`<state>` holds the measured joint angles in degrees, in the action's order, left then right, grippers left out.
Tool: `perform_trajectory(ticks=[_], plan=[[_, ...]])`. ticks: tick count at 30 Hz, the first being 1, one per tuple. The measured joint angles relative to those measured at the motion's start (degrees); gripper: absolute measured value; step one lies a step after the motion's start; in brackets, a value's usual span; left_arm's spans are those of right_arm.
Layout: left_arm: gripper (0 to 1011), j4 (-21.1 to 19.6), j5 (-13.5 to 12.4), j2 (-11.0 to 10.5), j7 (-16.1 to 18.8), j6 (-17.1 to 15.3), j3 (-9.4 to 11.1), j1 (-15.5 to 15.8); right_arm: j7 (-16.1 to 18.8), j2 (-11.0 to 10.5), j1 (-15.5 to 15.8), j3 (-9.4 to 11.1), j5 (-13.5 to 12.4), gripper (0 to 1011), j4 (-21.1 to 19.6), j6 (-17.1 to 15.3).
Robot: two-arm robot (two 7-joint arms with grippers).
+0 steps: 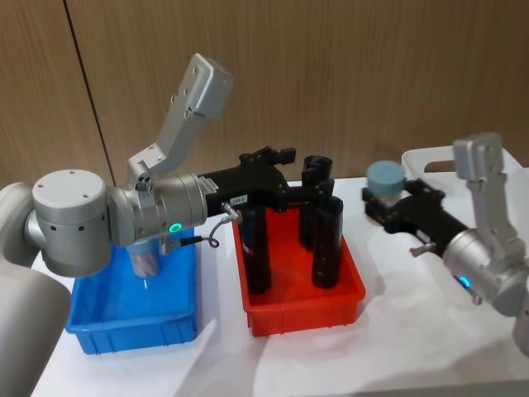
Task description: Pick the cotton swabs from the blue box and place them into the white box.
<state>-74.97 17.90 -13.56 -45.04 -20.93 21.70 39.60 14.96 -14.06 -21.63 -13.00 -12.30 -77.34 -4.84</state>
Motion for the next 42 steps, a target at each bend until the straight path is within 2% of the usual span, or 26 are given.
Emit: perform_trajectory(ticks=[15, 26, 38, 40, 42], plan=[[1004, 0.0, 0.0, 0.0, 0.0, 0.0, 0.0, 0.0, -5.0, -2.4, -2.8, 4.2, 1.5, 667, 6.3, 2.5], [1004, 0.0, 0.0, 0.0, 0.0, 0.0, 0.0, 0.0, -6.7, -3.1, -5.9, 5.8, 3.2, 667, 12.1, 4.1], [1004, 0.0, 0.0, 0.0, 0.0, 0.0, 0.0, 0.0, -7.2, -3.3, -9.1, 6.6, 4.8, 667, 18.4, 5.2], [1004, 0.0, 0.0, 0.0, 0.0, 0.0, 0.0, 0.0, -7.3, -3.3, -9.6, 6.8, 4.9, 687, 19.5, 5.3], [1004, 0.0, 0.0, 0.0, 0.0, 0.0, 0.0, 0.0, -7.3, -3.3, -9.9, 6.9, 4.9, 753, 20.1, 5.5]])
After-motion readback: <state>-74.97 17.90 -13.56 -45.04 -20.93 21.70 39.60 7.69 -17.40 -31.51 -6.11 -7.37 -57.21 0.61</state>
